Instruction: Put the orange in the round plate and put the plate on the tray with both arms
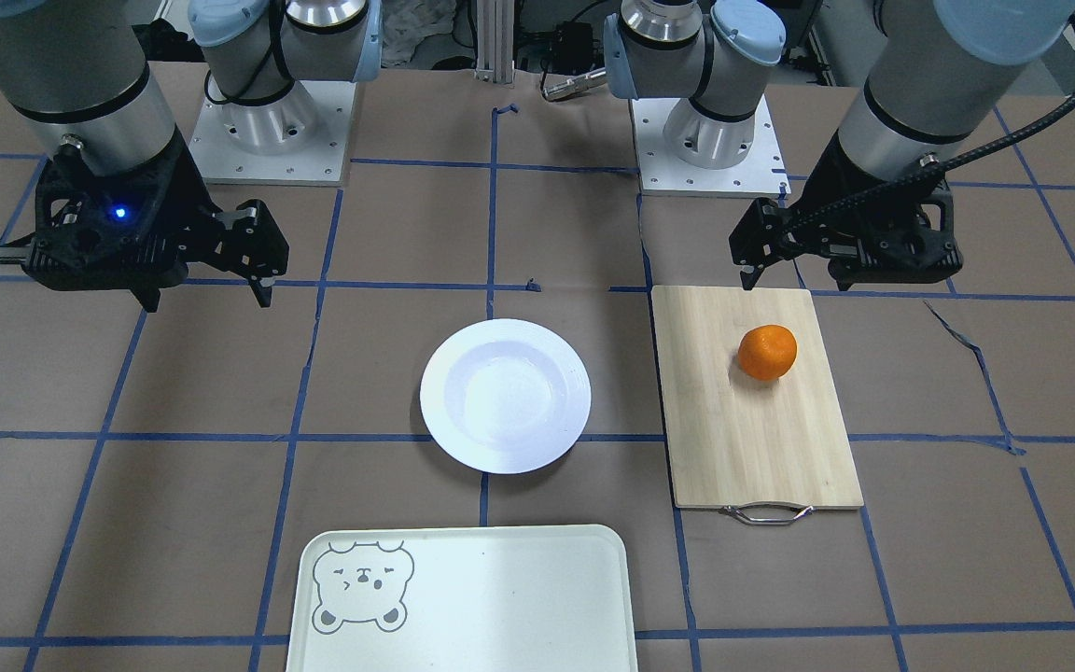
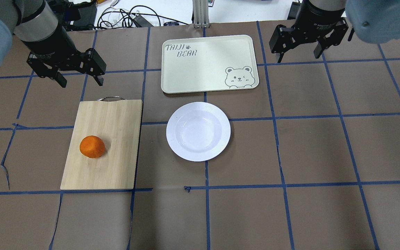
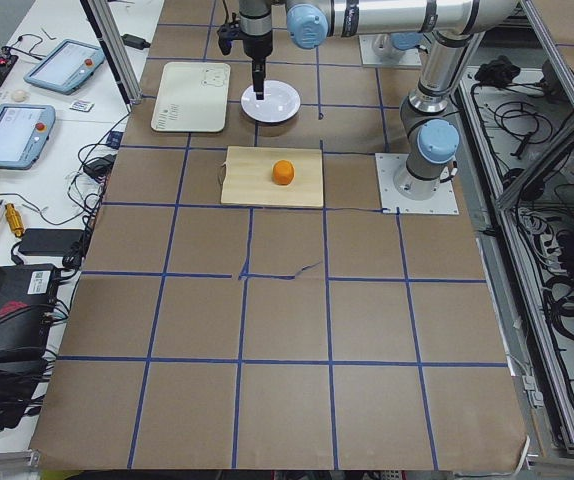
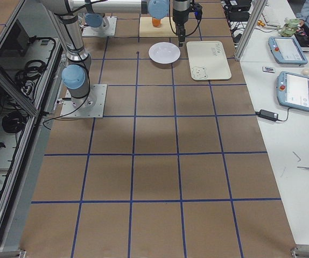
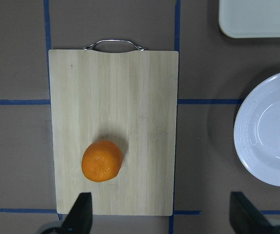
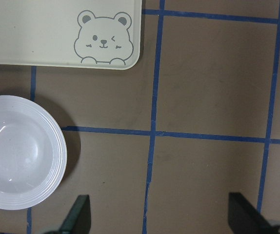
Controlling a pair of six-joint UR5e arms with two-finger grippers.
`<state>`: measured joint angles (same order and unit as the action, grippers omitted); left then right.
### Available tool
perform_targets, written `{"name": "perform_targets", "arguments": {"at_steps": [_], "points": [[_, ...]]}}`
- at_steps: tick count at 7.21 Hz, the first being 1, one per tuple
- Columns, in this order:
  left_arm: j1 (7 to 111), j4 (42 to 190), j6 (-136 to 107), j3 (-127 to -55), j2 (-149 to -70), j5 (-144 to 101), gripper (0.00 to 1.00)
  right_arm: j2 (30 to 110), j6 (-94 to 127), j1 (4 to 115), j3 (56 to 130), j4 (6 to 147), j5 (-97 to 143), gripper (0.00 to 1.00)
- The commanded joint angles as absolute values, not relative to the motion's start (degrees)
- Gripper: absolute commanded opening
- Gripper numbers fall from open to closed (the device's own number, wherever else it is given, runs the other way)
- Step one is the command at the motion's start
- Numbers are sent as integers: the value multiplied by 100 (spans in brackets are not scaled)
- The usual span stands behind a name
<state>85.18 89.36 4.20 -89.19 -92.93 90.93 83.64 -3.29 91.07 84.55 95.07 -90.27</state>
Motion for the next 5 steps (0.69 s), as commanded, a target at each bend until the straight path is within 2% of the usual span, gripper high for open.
{"name": "perform_targets", "arguments": {"at_steps": [1, 5], "points": [[8525, 8930, 396, -8938, -9273, 9062, 100, 8358, -308, 9105, 8455, 9510, -8983, 100], [8525, 8930, 457, -8947, -9281, 9070, 100, 8358, -308, 9105, 8499, 9510, -9000, 100]]}}
